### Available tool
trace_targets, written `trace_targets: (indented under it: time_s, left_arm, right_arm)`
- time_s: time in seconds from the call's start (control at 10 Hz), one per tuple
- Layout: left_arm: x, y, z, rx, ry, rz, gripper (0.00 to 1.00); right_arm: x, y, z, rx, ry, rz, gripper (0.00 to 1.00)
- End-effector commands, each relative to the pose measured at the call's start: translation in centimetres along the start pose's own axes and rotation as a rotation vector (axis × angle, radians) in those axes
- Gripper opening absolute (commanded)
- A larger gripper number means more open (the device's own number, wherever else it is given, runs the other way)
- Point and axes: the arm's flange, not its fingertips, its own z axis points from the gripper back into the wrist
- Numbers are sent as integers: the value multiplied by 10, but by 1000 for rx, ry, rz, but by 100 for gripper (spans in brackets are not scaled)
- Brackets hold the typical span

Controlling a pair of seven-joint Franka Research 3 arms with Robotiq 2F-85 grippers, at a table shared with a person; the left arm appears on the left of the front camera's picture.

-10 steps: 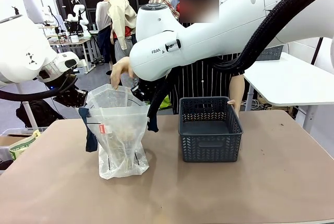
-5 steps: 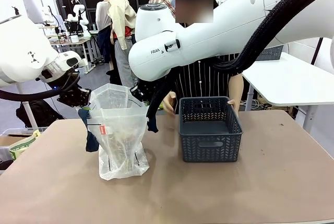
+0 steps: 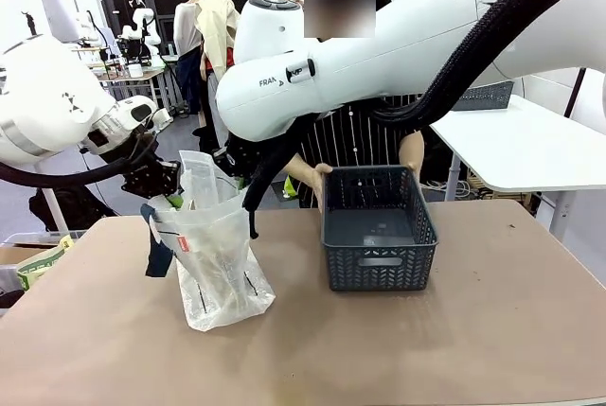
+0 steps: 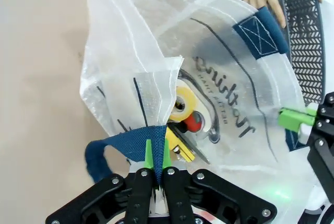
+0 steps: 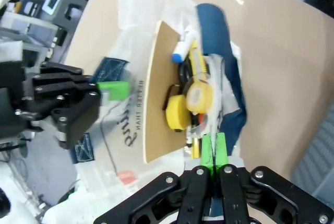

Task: Transfer purchased items from the store into the shopping bag.
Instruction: Move the Reusable shopping bag to the right side of the table.

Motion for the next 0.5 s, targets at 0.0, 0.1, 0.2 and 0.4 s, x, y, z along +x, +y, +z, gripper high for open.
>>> trace_targets:
  time_s: [0.0, 0.1, 0.2, 0.4]
  left_arm:
    - [-3, 6, -7, -120, -16, 23, 0]
    - [-6, 7, -7, -180, -23, 1, 0]
    - [-9, 6, -8, -204, -29, -11, 0]
    - [-11, 4, -8, -199, -16, -4, 36]
  right_arm:
    - [4, -5, -5, 46, 2, 28, 0]
    - [5, -6, -9, 44, 11, 28, 0]
    - [5, -7, -12, 38, 11, 18, 0]
    - [6, -10, -14, 46, -11, -2, 0]
